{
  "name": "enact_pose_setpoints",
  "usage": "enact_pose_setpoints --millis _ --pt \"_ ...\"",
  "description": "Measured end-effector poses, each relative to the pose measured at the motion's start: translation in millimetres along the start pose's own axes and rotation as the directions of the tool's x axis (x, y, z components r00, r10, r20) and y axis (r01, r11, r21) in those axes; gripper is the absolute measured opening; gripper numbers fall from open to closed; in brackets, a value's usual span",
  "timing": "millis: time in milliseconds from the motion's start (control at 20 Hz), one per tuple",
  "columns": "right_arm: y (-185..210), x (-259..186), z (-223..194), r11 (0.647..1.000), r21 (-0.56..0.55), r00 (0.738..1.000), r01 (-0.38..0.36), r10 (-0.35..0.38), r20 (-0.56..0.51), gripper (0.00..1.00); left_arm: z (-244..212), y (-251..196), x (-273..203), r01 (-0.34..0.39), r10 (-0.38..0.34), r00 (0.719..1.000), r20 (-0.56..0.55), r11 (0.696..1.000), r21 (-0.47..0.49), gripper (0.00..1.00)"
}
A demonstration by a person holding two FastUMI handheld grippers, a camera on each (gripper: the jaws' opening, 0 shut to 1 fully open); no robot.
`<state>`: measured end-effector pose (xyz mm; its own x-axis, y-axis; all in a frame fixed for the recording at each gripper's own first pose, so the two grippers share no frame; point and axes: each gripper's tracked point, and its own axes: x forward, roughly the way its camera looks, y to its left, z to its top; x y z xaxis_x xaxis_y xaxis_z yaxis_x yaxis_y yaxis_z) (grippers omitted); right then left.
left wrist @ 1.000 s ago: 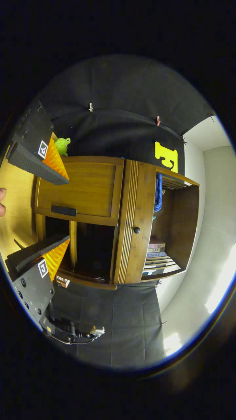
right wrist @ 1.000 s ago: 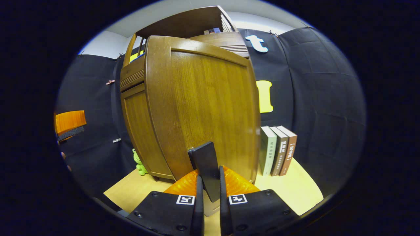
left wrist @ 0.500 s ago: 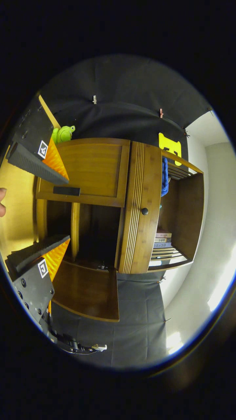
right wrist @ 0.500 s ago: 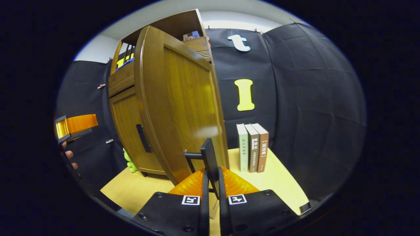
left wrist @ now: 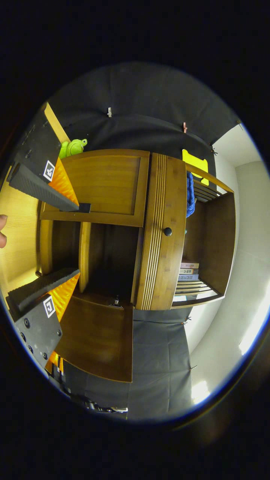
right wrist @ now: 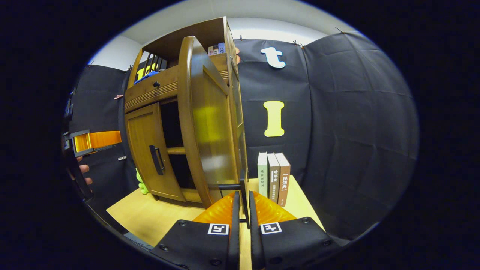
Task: Open the right door of the double-door shoe cabinet with the right hand, and open the left door with the left hand.
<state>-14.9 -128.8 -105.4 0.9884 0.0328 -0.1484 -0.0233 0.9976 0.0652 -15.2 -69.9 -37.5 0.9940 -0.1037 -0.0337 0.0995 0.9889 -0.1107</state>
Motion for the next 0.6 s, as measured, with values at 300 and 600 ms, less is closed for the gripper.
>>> enact_pose_setpoints --millis 300,600 --pt "-8.7 -6.4 6.9 1.000 0.023 1.000 0.008 -0.008 0.019 0.08 -2.9 -4.8 18.2 0.001 -0.001 1.000 -0.008 1.000 -0.007 0.92" --pt "-20.5 -35.0 31.0 0.990 -0.012 0.987 0.138 -0.137 0.088 0.32 -13.9 13.5 46.8 -0.022 0.022 1.000 -0.006 0.999 0.037 0.92"
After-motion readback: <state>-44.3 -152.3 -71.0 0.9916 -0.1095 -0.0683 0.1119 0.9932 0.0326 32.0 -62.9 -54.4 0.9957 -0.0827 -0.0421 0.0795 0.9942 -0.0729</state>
